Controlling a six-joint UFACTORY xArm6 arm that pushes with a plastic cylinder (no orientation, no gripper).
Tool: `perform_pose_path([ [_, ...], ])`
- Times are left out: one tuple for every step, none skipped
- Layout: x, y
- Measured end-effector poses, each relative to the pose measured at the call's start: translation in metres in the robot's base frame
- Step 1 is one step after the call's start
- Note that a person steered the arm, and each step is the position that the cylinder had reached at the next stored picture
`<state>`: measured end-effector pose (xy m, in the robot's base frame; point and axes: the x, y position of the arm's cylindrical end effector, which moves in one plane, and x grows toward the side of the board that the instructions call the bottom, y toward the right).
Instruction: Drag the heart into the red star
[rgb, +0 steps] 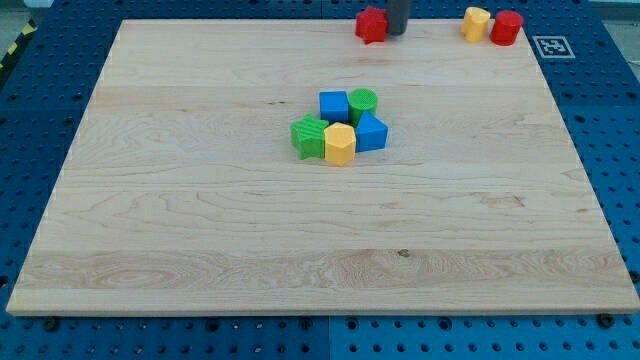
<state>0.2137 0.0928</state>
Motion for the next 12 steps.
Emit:
perform_pose_path([
  [0.000, -0.027],
  [0.000, -0.043],
  [0.011, -0.037],
  [0.040, 0.011],
  [0.062, 0.067],
  [0.077, 0.133],
  [0.078, 0.192],
  [0.053, 0.226],
  [0.007, 0.230],
  [-0.013, 0.230],
  [-0.015, 0.221],
  [-0.015, 0.196],
])
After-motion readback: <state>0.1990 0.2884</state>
